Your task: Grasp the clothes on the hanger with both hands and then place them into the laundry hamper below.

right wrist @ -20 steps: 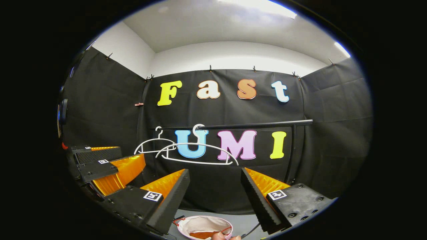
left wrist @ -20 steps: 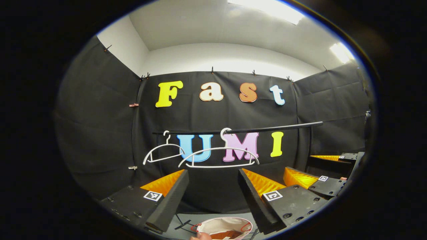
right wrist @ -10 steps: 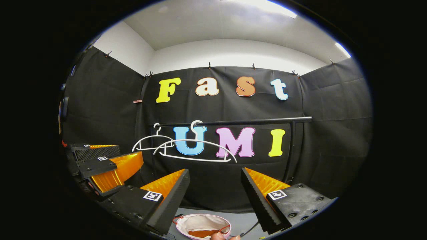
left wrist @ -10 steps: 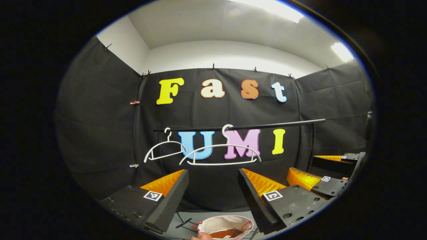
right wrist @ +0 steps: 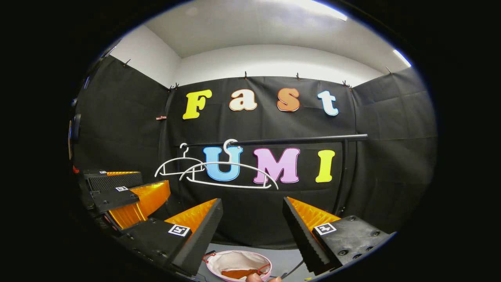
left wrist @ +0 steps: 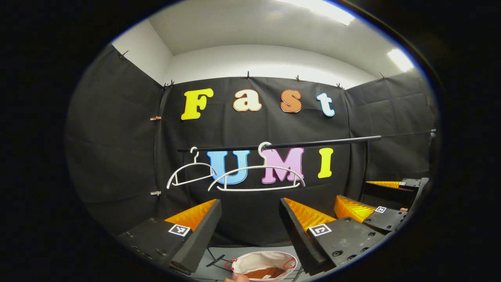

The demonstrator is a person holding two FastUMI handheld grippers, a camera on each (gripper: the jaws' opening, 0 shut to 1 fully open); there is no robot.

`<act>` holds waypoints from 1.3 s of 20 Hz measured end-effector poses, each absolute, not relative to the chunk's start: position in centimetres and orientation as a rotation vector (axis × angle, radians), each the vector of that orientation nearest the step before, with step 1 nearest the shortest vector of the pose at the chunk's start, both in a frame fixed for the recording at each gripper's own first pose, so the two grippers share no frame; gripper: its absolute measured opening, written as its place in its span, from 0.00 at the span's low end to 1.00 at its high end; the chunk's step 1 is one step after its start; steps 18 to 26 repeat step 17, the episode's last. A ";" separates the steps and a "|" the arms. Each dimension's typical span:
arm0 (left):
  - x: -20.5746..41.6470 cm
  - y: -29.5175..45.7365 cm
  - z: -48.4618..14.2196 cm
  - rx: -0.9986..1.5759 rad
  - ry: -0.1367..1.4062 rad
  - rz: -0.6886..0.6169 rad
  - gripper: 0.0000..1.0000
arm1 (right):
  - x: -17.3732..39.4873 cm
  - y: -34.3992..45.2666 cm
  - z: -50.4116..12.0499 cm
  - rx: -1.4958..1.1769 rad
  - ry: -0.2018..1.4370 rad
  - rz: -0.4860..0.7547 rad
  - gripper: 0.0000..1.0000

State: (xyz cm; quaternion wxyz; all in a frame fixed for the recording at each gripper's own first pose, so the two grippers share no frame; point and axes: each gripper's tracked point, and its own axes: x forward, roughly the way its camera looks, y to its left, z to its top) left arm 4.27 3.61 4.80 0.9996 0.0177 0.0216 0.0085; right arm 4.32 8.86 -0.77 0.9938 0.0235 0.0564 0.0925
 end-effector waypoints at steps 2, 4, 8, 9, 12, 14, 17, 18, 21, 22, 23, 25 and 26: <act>4.3 3.5 4.7 0.031 0.046 0.016 0.94 | 4.3 8.9 -0.9 0.049 0.115 0.186 0.99; 4.6 3.5 4.7 0.028 0.049 0.014 0.94 | 4.4 8.8 -1.0 0.044 0.118 0.185 0.99; 4.9 3.3 4.5 0.029 0.050 0.011 0.94 | 4.4 8.7 -1.1 0.038 0.119 0.182 0.99; 4.9 3.2 4.5 0.027 0.052 0.008 0.94 | 4.5 8.7 -1.2 0.037 0.121 0.182 0.99; 5.0 2.8 4.4 0.028 0.055 0.000 0.92 | 4.5 8.4 -1.4 0.035 0.128 0.179 0.99; 5.2 2.6 4.4 0.030 0.055 -0.004 0.92 | 4.4 8.3 -1.6 0.035 0.132 0.176 0.99; 5.4 2.5 4.3 0.027 0.058 -0.006 0.92 | 4.5 8.1 -1.6 0.033 0.132 0.173 0.99; 5.4 2.5 4.3 0.027 0.058 -0.006 0.92 | 4.5 8.1 -1.6 0.033 0.132 0.173 0.99; 5.4 2.5 4.3 0.027 0.058 -0.006 0.92 | 4.5 8.1 -1.6 0.033 0.132 0.173 0.99; 5.4 2.5 4.3 0.027 0.058 -0.006 0.92 | 4.5 8.1 -1.6 0.033 0.132 0.173 0.99; 5.4 2.5 4.3 0.027 0.058 -0.006 0.92 | 4.5 8.1 -1.6 0.033 0.132 0.173 0.99; 5.4 2.5 4.3 0.027 0.058 -0.006 0.92 | 4.5 8.1 -1.6 0.033 0.132 0.173 0.99; 5.4 2.5 4.3 0.027 0.058 -0.006 0.92 | 4.5 8.1 -1.6 0.033 0.132 0.173 0.99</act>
